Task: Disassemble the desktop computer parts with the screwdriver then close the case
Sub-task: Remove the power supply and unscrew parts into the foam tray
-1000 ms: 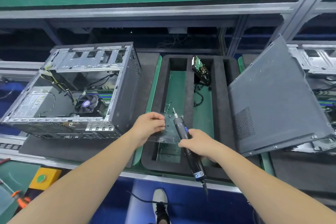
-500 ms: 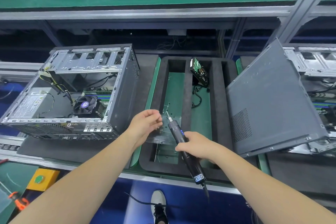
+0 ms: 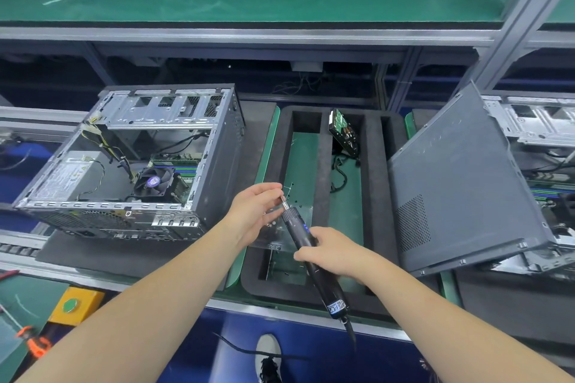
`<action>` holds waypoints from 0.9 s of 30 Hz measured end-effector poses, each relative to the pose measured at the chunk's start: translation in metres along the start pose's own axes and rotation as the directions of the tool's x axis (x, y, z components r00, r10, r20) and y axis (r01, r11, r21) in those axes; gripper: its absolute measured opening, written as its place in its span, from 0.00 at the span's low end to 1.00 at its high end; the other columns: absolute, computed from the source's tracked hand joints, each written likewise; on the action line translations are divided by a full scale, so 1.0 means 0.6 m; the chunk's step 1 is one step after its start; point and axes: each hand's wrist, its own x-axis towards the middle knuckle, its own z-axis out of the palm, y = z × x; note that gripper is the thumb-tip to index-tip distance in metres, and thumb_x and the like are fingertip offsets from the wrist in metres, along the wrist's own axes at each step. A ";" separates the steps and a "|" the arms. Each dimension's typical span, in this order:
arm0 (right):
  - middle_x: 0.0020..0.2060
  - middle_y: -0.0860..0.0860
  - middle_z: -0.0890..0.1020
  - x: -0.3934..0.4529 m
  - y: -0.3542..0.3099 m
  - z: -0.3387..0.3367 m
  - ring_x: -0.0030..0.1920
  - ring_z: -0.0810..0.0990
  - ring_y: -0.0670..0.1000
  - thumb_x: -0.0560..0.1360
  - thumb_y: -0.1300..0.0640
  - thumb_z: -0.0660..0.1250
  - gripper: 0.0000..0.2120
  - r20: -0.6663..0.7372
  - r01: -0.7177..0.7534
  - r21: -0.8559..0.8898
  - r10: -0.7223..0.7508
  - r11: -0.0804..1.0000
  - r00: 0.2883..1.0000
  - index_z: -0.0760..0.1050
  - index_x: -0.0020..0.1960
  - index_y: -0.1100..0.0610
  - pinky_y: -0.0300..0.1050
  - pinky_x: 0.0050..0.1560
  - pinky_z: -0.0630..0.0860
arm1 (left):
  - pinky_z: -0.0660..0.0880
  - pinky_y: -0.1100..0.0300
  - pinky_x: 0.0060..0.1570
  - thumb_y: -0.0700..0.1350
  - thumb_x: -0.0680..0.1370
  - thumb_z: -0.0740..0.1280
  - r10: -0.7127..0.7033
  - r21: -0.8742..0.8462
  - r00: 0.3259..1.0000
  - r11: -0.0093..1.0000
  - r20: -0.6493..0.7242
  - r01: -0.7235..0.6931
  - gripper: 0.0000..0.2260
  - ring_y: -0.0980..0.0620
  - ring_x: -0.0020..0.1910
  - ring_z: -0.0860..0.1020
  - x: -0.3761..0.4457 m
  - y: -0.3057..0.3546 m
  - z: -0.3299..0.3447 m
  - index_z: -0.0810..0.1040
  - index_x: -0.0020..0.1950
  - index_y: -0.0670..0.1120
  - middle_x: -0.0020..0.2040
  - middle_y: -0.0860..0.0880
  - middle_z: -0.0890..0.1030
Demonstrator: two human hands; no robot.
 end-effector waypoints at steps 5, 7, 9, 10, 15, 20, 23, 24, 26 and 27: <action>0.39 0.48 0.78 -0.009 -0.010 0.000 0.36 0.76 0.49 0.73 0.43 0.72 0.15 -0.017 0.021 0.018 -0.021 1.000 1.000 0.75 0.50 0.53 0.44 0.38 0.72 | 0.82 0.57 0.45 0.38 0.78 0.73 -0.003 -0.043 1.000 0.999 -0.008 0.003 0.08 0.49 0.49 0.84 -0.009 0.014 0.003 0.83 0.57 0.40 0.49 0.43 0.85; 0.39 0.48 0.78 -0.016 -0.015 -0.002 0.36 0.76 0.49 0.73 0.43 0.72 0.15 -0.022 0.034 0.025 -0.033 0.999 0.999 0.75 0.49 0.53 0.44 0.39 0.73 | 0.82 0.57 0.45 0.38 0.78 0.73 -0.009 -0.080 1.000 0.997 -0.004 0.008 0.09 0.49 0.47 0.83 -0.015 0.022 0.005 0.81 0.57 0.38 0.48 0.43 0.84; 0.38 0.48 0.79 -0.023 -0.022 -0.006 0.36 0.77 0.48 0.72 0.43 0.72 0.15 -0.028 0.046 0.019 -0.045 0.999 0.999 0.75 0.48 0.53 0.44 0.38 0.73 | 0.82 0.56 0.45 0.37 0.78 0.73 0.004 -0.070 1.000 0.998 0.018 -0.002 0.09 0.49 0.45 0.83 -0.022 0.034 0.007 0.80 0.58 0.37 0.47 0.42 0.84; 0.37 0.47 0.79 -0.028 -0.026 -0.009 0.35 0.77 0.47 0.72 0.43 0.72 0.14 -0.032 0.048 0.015 -0.048 0.999 0.998 0.74 0.47 0.52 0.42 0.37 0.73 | 0.82 0.56 0.45 0.37 0.78 0.72 0.016 -0.049 0.999 0.999 0.037 -0.014 0.10 0.49 0.45 0.83 -0.026 0.041 0.008 0.80 0.58 0.37 0.48 0.42 0.84; 0.37 0.47 0.80 -0.050 -0.049 -0.022 0.34 0.79 0.48 0.71 0.42 0.73 0.15 -0.053 0.069 -0.009 -0.070 0.998 0.996 0.74 0.47 0.52 0.39 0.33 0.74 | 0.83 0.55 0.44 0.35 0.78 0.71 0.048 0.021 0.991 0.998 0.126 -0.051 0.11 0.48 0.43 0.84 -0.048 0.087 0.007 0.79 0.59 0.35 0.47 0.41 0.84; 0.41 0.50 0.81 -0.070 -0.071 -0.028 0.38 0.80 0.51 0.72 0.44 0.73 0.15 -0.043 0.114 -0.032 -0.115 0.993 0.992 0.74 0.49 0.53 0.42 0.38 0.75 | 0.83 0.54 0.45 0.35 0.78 0.71 0.057 0.124 0.967 0.988 0.249 -0.090 0.04 0.48 0.45 0.85 -0.073 0.134 -0.004 0.80 0.53 0.37 0.45 0.41 0.84; 0.42 0.52 0.81 -0.080 -0.082 -0.029 0.40 0.80 0.53 0.72 0.44 0.73 0.17 -0.036 0.143 -0.030 -0.144 0.989 0.989 0.74 0.50 0.55 0.46 0.44 0.77 | 0.83 0.54 0.45 0.34 0.79 0.70 0.064 0.149 0.962 0.983 0.264 -0.106 0.04 0.47 0.45 0.85 -0.088 0.154 -0.006 0.79 0.52 0.39 0.45 0.41 0.84; 0.42 0.52 0.81 -0.083 -0.085 -0.029 0.40 0.81 0.53 0.72 0.44 0.72 0.15 -0.035 0.153 -0.027 -0.154 0.988 0.987 0.74 0.49 0.54 0.46 0.44 0.78 | 0.83 0.54 0.45 0.34 0.79 0.70 0.067 0.150 0.961 0.982 0.268 -0.110 0.04 0.47 0.45 0.85 -0.093 0.159 -0.006 0.79 0.52 0.39 0.45 0.41 0.84; 0.42 0.50 0.81 -0.089 -0.090 -0.030 0.40 0.80 0.52 0.73 0.44 0.72 0.13 -0.038 0.173 -0.022 -0.173 0.985 0.984 0.74 0.47 0.52 0.45 0.42 0.77 | 0.83 0.53 0.45 0.34 0.78 0.70 0.071 0.116 0.959 0.988 0.273 -0.106 0.04 0.47 0.44 0.84 -0.102 0.167 -0.007 0.79 0.51 0.40 0.44 0.41 0.84; 0.41 0.49 0.81 -0.092 -0.094 -0.031 0.39 0.80 0.51 0.72 0.43 0.72 0.13 -0.036 0.184 -0.028 -0.185 0.983 0.982 0.74 0.47 0.51 0.44 0.41 0.76 | 0.83 0.53 0.45 0.34 0.78 0.70 0.075 0.093 0.959 0.990 0.273 -0.103 0.04 0.46 0.44 0.84 -0.106 0.170 -0.008 0.80 0.51 0.40 0.44 0.41 0.84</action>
